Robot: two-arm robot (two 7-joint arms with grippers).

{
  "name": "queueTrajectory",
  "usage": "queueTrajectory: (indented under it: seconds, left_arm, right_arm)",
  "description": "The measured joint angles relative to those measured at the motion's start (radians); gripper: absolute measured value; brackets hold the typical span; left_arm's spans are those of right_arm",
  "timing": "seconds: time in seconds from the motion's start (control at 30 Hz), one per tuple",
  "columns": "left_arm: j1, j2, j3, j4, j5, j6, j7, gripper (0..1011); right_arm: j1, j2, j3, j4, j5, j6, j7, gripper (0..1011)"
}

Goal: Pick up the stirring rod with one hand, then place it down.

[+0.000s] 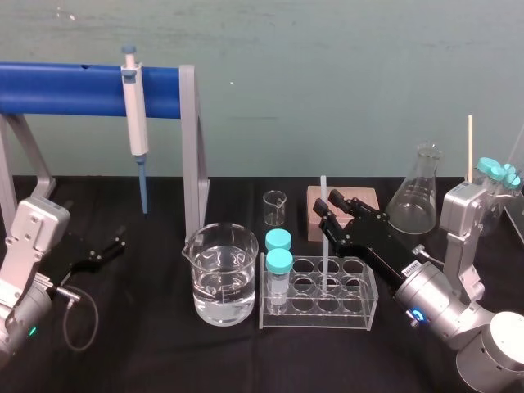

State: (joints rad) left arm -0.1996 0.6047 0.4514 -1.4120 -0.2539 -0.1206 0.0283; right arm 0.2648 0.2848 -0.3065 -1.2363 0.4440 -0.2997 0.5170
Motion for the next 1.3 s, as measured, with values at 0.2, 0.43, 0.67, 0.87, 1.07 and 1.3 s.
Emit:
queueTrajectory:
  seconds: [0.2, 0.43, 0.67, 0.87, 1.07, 1.3]
  left_arm:
    - [0.0, 0.0, 0.0, 0.0, 0.0, 0.0, 0.0, 1000]
    - [0.0, 0.0, 0.0, 0.0, 0.0, 0.0, 0.0, 1000]
    - [0.0, 0.0, 0.0, 0.0, 0.0, 0.0, 0.0, 1000]
    - [0.0, 0.0, 0.0, 0.0, 0.0, 0.0, 0.0, 1000]
    - [0.0, 0.0, 0.0, 0.0, 0.0, 0.0, 0.0, 1000]
    - [0.0, 0.0, 0.0, 0.0, 0.0, 0.0, 0.0, 1000]
  right_arm:
    - [0.0, 0.0, 0.0, 0.0, 0.001, 0.0, 0.001, 472]
    - [0.001, 0.001, 0.0, 0.0, 0.002, 0.0, 0.002, 689]
    - [0.001, 0.001, 0.0, 0.0, 0.002, 0.0, 0.003, 900]
    - [0.0, 0.001, 0.001, -0.004, -0.001, 0.0, -0.002, 1000]
    - [-0.025, 0.002, 0.053, -0.077, -0.071, 0.009, -0.138, 1000]
    - [-0.07, 0.001, 0.114, -0.134, -0.159, 0.056, -0.293, 1000]
